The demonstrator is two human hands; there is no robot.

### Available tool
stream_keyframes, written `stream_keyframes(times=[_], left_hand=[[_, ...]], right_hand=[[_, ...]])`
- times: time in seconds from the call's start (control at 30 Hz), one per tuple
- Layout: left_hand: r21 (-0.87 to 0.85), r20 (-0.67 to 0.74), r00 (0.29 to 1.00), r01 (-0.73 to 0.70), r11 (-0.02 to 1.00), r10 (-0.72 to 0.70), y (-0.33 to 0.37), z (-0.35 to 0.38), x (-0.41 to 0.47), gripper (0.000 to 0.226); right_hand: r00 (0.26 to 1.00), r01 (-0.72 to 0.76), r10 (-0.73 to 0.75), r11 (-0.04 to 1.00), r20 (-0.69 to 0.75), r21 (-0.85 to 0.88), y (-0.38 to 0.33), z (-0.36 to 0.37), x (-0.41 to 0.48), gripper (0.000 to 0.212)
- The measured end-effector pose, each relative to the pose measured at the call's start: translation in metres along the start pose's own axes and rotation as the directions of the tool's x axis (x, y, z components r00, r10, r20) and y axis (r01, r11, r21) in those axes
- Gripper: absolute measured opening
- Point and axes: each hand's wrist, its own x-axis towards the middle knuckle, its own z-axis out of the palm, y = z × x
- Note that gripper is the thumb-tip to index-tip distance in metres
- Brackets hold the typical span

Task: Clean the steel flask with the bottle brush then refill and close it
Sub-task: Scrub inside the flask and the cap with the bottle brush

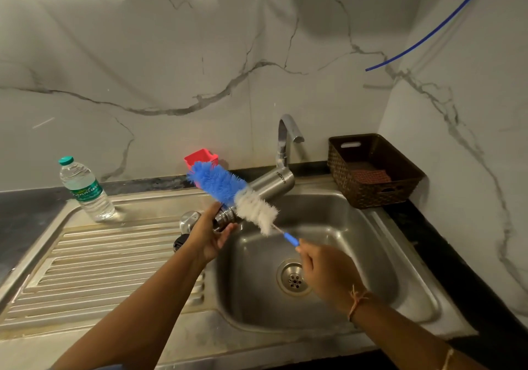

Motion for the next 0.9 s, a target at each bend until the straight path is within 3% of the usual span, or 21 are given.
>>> stream_keyframes(times=[0.13, 0.23, 0.3, 0.47, 0.53, 0.73, 0.9], left_hand=[[0.011, -0.019, 0.996, 0.087, 0.996, -0.087, 0.005, -0.002, 0.001, 0.045], [0.009, 0.006, 0.987, 0.159, 0.987, -0.159, 0.005, -0.003, 0.0, 0.047], [-0.032, 0.033, 0.978, 0.209, 0.977, -0.208, 0.001, -0.002, -0.001, 0.047], [-0.194, 0.126, 0.958, 0.279, 0.94, -0.258, -0.004, -0.001, 0.0, 0.047], [-0.213, 0.147, 0.956, 0.282, 0.936, -0.255, -0.003, -0.001, 0.0, 0.047], [-0.196, 0.145, 0.945, 0.319, 0.927, -0.295, -0.003, 0.001, 0.001, 0.048], [-0.27, 0.184, 0.94, 0.329, 0.905, -0.288, -0.005, 0.0, 0.004, 0.046]], right_hand=[[0.992, -0.116, 0.117, 0.992, -0.04, 0.04, 0.026, -0.004, 0.014, 0.023], [0.971, -0.225, 0.225, 0.974, -0.078, 0.008, 0.048, -0.014, 0.028, 0.026], [0.978, -0.2, 0.199, 0.98, -0.066, -0.008, 0.051, -0.014, 0.026, 0.026], [0.999, 0.049, -0.049, 0.999, -0.01, -0.006, 0.025, -0.001, -0.008, 0.018], [1.0, 0.029, -0.029, 0.999, -0.002, 0.033, 0.029, 0.002, -0.009, 0.024], [0.963, -0.244, 0.249, 0.968, -0.107, 0.058, 0.066, -0.011, 0.02, 0.025], [0.999, -0.044, 0.047, 0.996, -0.026, 0.081, 0.054, -0.001, -0.009, 0.026]])
